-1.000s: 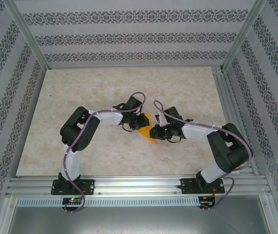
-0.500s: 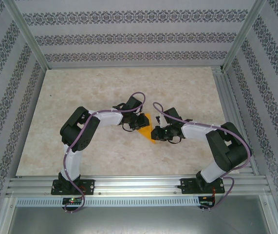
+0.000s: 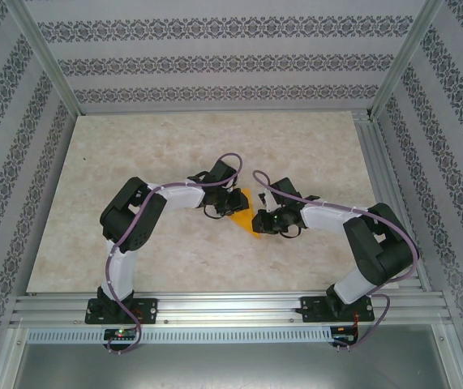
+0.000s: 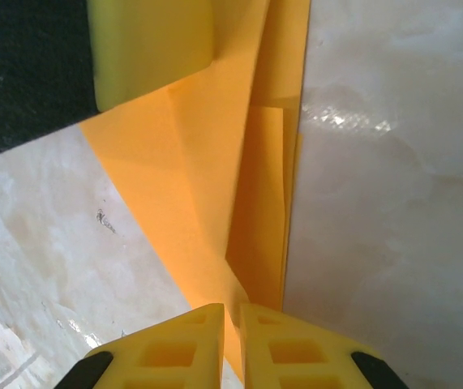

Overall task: Fold a paper plane with a square sheet of paper (fold left side to right side)
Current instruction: Fourth fold the wing at the center of the table.

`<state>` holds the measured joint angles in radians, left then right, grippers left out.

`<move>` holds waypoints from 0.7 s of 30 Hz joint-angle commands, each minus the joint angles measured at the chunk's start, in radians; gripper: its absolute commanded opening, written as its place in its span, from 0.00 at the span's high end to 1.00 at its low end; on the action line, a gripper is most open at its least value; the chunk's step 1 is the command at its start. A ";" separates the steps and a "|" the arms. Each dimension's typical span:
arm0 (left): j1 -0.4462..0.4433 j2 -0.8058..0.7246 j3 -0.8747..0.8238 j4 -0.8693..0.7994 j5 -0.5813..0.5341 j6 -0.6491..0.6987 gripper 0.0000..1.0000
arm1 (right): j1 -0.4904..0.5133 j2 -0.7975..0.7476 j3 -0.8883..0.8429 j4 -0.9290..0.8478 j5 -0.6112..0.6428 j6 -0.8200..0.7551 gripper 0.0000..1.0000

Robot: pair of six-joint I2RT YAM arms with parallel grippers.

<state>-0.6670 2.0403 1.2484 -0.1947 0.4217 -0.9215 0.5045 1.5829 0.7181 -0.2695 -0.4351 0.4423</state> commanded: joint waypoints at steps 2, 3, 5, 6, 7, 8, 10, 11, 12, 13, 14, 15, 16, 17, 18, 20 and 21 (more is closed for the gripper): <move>0.006 0.032 -0.007 -0.009 -0.008 0.001 0.77 | 0.012 -0.005 0.012 -0.007 0.000 -0.011 0.86; 0.006 0.031 -0.007 -0.009 -0.008 0.000 0.77 | 0.012 -0.007 0.011 -0.008 0.001 -0.010 0.86; 0.006 0.031 -0.007 -0.006 -0.008 0.001 0.77 | 0.012 -0.006 0.011 -0.013 0.009 -0.010 0.86; 0.006 0.031 -0.007 -0.006 -0.007 0.001 0.77 | 0.011 -0.003 0.010 -0.015 0.016 -0.011 0.86; 0.006 0.030 -0.009 -0.006 -0.006 0.001 0.77 | 0.011 0.001 0.009 -0.015 0.019 -0.012 0.86; 0.005 0.029 -0.008 -0.006 -0.007 0.001 0.77 | 0.011 0.006 0.009 -0.015 0.023 -0.011 0.86; 0.006 0.029 -0.010 -0.007 -0.006 0.001 0.77 | 0.011 0.017 0.011 -0.016 0.024 -0.014 0.86; 0.006 0.029 -0.010 -0.007 -0.007 0.001 0.77 | 0.012 0.022 0.008 -0.013 0.022 -0.012 0.86; 0.006 0.029 -0.010 -0.007 -0.007 0.001 0.77 | 0.012 0.025 0.009 -0.014 0.021 -0.013 0.86; 0.006 0.029 -0.010 -0.007 -0.007 0.001 0.77 | 0.012 0.028 0.007 -0.013 0.022 -0.014 0.86; 0.006 0.028 -0.010 -0.007 -0.007 0.001 0.77 | 0.012 0.031 0.006 -0.015 0.022 -0.015 0.86; 0.006 0.028 -0.010 -0.007 -0.008 0.001 0.77 | 0.013 0.034 0.006 -0.017 0.022 -0.015 0.86; 0.006 0.029 -0.010 -0.006 -0.008 0.001 0.77 | 0.012 0.035 0.004 -0.017 0.023 -0.017 0.86; 0.006 0.029 -0.010 -0.006 -0.008 0.001 0.77 | 0.013 0.038 0.004 -0.020 0.023 -0.016 0.86; 0.006 0.029 -0.010 -0.007 -0.008 0.001 0.77 | 0.013 0.041 0.003 -0.022 0.022 -0.018 0.86; 0.006 0.029 -0.010 -0.007 -0.009 0.001 0.77 | 0.014 0.045 -0.004 -0.022 0.027 -0.016 0.86; 0.005 0.029 -0.010 -0.007 -0.010 0.001 0.77 | 0.014 0.047 -0.010 -0.021 0.030 -0.015 0.86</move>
<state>-0.6670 2.0403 1.2480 -0.1944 0.4217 -0.9215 0.5045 1.6108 0.7181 -0.2691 -0.4347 0.4423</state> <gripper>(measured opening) 0.226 0.140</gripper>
